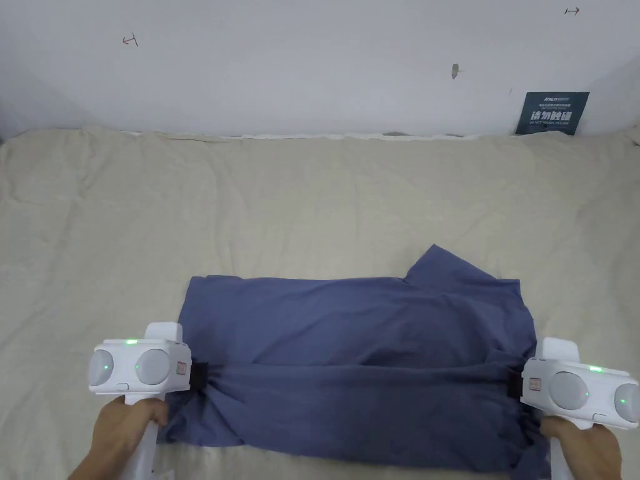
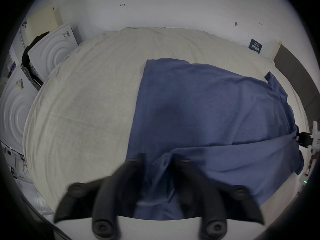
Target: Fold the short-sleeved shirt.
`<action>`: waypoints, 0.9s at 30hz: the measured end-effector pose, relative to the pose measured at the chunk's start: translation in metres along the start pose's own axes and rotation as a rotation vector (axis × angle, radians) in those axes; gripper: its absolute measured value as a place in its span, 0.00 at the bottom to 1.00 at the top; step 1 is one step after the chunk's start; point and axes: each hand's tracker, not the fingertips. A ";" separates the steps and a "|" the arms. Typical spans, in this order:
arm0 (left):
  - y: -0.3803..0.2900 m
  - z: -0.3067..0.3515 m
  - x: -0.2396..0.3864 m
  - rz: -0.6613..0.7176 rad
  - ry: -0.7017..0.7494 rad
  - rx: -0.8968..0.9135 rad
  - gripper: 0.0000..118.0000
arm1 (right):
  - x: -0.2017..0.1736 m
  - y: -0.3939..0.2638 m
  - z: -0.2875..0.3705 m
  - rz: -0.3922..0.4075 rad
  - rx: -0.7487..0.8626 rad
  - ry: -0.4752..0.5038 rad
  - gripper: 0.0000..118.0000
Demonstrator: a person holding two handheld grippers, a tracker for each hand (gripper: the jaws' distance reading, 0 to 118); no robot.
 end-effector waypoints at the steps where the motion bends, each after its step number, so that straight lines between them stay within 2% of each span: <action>1: 0.001 0.004 -0.001 0.000 0.010 -0.003 0.77 | 0.000 0.002 0.005 0.002 0.009 -0.016 0.40; 2: 0.001 0.011 -0.003 0.013 0.006 0.001 0.84 | -0.002 0.002 0.017 0.005 0.008 -0.027 0.58; 4: 0.001 0.034 -0.004 0.050 -0.057 0.078 0.86 | 0.000 0.003 0.038 -0.003 0.068 -0.014 0.83; 7: -0.003 0.082 -0.003 0.073 -0.090 0.246 0.86 | -0.001 0.001 0.098 0.007 0.270 0.044 0.84; 12: -0.030 0.167 0.010 0.029 -0.073 0.579 0.87 | -0.006 -0.014 0.194 0.063 0.521 0.056 0.84; 16: -0.061 0.217 0.018 0.023 -0.061 0.727 0.87 | -0.009 -0.040 0.251 0.105 0.656 0.037 0.83; 18: -0.077 0.232 0.021 0.011 -0.051 0.769 0.84 | -0.011 -0.053 0.268 0.112 0.691 0.018 0.72; 20: -0.092 0.241 0.026 -0.005 -0.024 0.798 0.63 | -0.013 -0.068 0.279 0.110 0.711 0.007 0.43; 21: -0.098 0.243 0.027 -0.011 -0.017 0.807 0.43 | -0.015 -0.074 0.282 0.113 0.720 0.001 0.21; 22: -0.104 0.246 0.028 -0.020 -0.016 0.811 0.09 | -0.014 -0.079 0.287 0.111 0.726 0.002 0.02; 23: -0.108 0.247 0.028 -0.025 -0.025 0.805 0.01 | -0.014 -0.084 0.291 0.117 0.737 0.000 0.01; 25: -0.114 0.247 0.023 -0.015 -0.079 0.780 0.00 | -0.013 -0.094 0.296 0.127 0.739 0.012 0.01; 27: -0.117 0.247 0.021 -0.004 -0.068 0.764 0.00 | -0.017 -0.097 0.299 0.142 0.748 -0.009 0.01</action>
